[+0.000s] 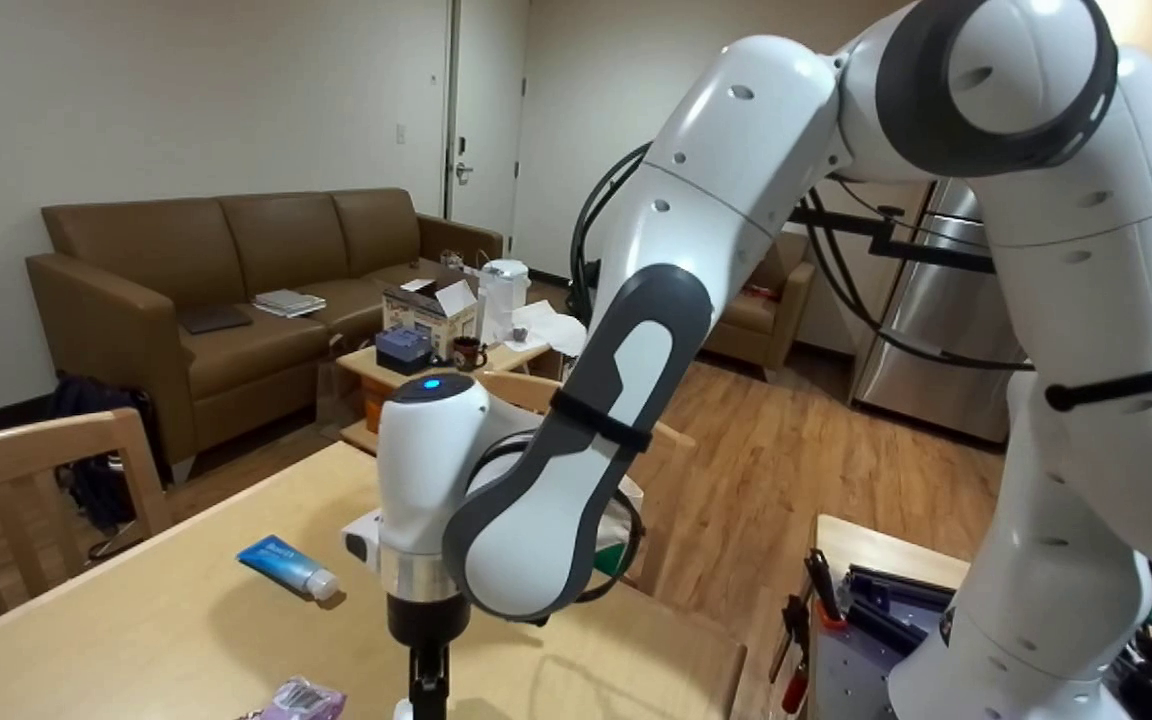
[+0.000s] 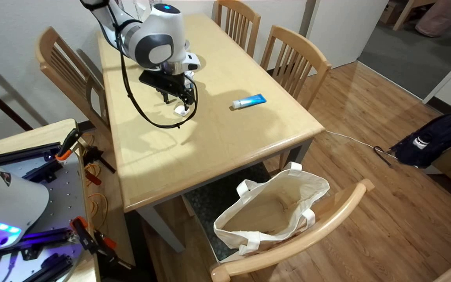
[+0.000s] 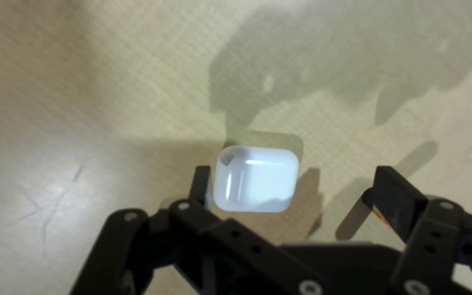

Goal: Remove the small white item from the table and put it in the bag

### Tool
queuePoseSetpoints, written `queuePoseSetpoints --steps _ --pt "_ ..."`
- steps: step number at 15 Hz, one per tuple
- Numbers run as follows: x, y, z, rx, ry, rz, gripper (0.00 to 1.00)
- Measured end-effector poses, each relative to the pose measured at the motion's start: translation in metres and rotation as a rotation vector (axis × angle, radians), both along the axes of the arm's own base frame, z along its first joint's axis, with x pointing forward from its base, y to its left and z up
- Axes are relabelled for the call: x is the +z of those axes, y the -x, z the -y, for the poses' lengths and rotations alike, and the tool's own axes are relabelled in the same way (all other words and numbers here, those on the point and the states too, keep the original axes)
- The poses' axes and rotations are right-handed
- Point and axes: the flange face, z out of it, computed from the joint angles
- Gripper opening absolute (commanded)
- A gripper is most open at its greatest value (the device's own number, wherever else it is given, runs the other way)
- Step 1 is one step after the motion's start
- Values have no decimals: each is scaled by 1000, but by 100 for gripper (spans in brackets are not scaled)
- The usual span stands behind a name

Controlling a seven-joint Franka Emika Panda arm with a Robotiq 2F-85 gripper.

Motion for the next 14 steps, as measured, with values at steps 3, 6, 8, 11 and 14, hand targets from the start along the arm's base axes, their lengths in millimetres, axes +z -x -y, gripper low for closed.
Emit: queuePoseSetpoints --steps 3,6,8,11,14 --pt "-10 9 -11 6 24 -13 100" --pt "-20 14 -13 -9 75 -10 100" --pt "-24 13 -9 -28 119 18 100" --pt "-25 9 -3 -59 163 49 100" --pt "-22 4 -6 -82 150 65 100"
